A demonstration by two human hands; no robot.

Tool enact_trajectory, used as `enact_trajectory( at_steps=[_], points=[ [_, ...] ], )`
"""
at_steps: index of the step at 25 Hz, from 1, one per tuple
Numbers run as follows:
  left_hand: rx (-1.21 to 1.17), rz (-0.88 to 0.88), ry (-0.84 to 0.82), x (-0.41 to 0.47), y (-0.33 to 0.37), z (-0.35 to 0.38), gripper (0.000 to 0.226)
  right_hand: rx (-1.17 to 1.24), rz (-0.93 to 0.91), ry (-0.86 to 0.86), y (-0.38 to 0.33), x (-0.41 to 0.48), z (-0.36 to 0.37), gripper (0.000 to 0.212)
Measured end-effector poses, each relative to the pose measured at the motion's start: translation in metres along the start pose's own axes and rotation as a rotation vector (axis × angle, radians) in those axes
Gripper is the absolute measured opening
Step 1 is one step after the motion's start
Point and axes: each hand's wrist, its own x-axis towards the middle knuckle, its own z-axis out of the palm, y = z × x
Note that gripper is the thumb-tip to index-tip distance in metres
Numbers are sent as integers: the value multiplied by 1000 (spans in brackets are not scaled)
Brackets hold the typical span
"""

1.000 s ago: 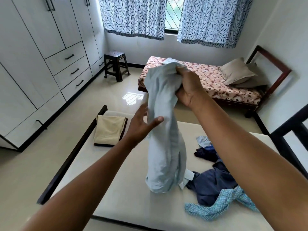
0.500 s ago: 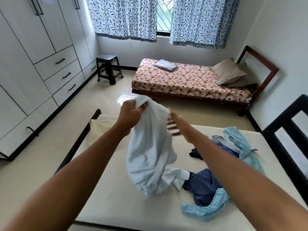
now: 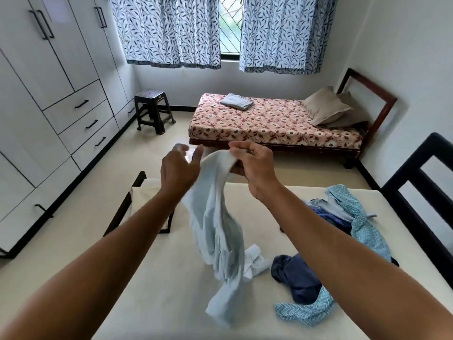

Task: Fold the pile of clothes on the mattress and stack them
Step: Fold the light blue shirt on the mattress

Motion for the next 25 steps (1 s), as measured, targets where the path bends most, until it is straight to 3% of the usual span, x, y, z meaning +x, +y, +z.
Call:
enact_trajectory(
  at_steps=[2, 3, 6, 9, 12, 14, 16, 18, 19, 21, 23, 25],
  points=[
    [-112, 286, 131, -24, 9, 0, 41, -13, -50, 8, -14, 2, 13, 11],
    [-115, 352, 120, -31, 12, 0, 39, 17, -65, -9, -21, 2, 19, 11],
    [-3, 278, 11, -36, 6, 10, 26, 129, -112, -95, -48, 0, 31, 30],
    [95, 202, -13, -40, -11, 20, 17, 3, -302, -117, -73, 12, 24, 42],
    [176, 165, 67, -24, -15, 9, 10, -452, -573, 52, -80, 43, -13, 40],
    [223, 171, 169, -1, -7, -10, 14, -781, -661, 175, -71, 58, -46, 27],
    [296, 243, 241, 13, 7, -27, 15, -1042, -575, 108, -57, 61, -75, 15],
    [362, 328, 283, 19, 24, -40, 15, -1277, -396, -73, -50, 53, -90, 21],
    [373, 354, 316, 20, 32, -45, 15, -1341, -393, -83, -52, 53, -92, 26],
    [357, 363, 417, 23, 46, -54, 17, -1342, -560, 89, -71, 56, -88, 35],
    [287, 321, 518, 29, 54, -65, 21, -1179, -864, 275, -90, 60, -88, 30],
    [286, 296, 522, 33, 51, -69, 24, -1194, -995, 210, -89, 65, -92, 19]
  ],
)
